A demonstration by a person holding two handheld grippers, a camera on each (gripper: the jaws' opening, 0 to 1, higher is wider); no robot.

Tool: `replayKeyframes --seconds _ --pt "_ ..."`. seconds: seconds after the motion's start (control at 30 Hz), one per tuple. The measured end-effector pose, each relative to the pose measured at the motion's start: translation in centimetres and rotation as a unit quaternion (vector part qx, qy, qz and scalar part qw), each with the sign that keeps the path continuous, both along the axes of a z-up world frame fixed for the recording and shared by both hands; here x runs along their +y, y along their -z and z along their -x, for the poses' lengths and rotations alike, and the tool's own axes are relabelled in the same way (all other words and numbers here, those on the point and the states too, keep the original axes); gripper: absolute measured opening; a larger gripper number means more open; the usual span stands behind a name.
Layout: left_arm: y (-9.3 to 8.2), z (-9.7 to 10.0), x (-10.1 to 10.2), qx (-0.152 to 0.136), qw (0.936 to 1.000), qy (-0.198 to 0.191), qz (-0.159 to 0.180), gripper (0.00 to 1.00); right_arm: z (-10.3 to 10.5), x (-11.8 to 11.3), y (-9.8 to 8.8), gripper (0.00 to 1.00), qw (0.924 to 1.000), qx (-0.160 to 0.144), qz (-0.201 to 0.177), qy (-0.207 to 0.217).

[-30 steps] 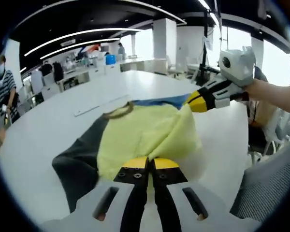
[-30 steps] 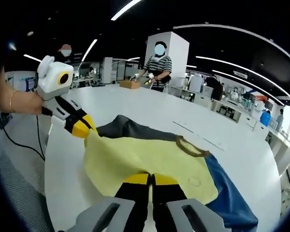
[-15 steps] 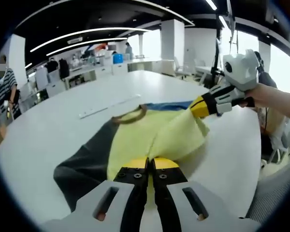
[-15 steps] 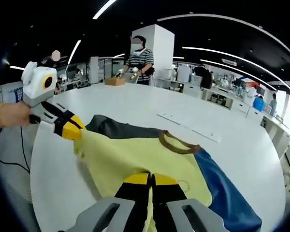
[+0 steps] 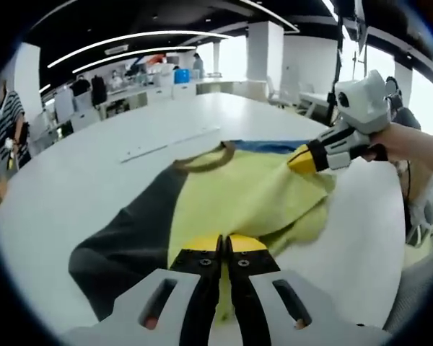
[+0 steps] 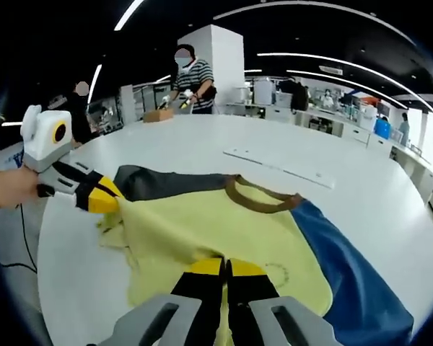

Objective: Fold the garment on the visible template until the final outline fits inside the template.

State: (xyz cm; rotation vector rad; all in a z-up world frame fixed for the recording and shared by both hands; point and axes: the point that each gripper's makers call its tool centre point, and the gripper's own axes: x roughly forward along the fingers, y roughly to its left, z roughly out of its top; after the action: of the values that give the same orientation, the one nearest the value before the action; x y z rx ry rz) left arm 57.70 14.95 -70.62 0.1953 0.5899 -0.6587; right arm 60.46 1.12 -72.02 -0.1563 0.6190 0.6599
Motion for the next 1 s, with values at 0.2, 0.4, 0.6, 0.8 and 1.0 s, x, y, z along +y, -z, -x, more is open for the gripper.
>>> replayKeyframes --seconds 0.2,0.4,0.6,0.8,1.0 --pt "1.2 -0.6 0.1 0.009 0.9999 -0.002 -0.006 0.00 -0.4 0.0 1.3 0.00 0.9998 0.017 0.006 0.002" --pt "2.0 -1.0 0.1 0.017 0.9998 0.000 -0.012 0.00 -0.5 -0.1 2.6 0.00 0.9992 0.039 0.012 0.003" --pt "3.0 -1.0 0.3 0.021 0.9993 0.007 -0.028 0.00 -0.4 -0.1 3.1 0.00 0.9987 0.048 0.012 0.006" --pt "2.9 -0.9 0.9 0.021 0.9990 0.003 -0.040 0.04 -0.5 -0.2 3.1 0.00 0.9983 0.054 0.001 0.023" --pt "1.4 -0.1 2.0 0.008 0.9995 0.005 -0.029 0.13 -0.5 -0.5 0.7 0.08 0.9989 0.033 -0.017 0.030"
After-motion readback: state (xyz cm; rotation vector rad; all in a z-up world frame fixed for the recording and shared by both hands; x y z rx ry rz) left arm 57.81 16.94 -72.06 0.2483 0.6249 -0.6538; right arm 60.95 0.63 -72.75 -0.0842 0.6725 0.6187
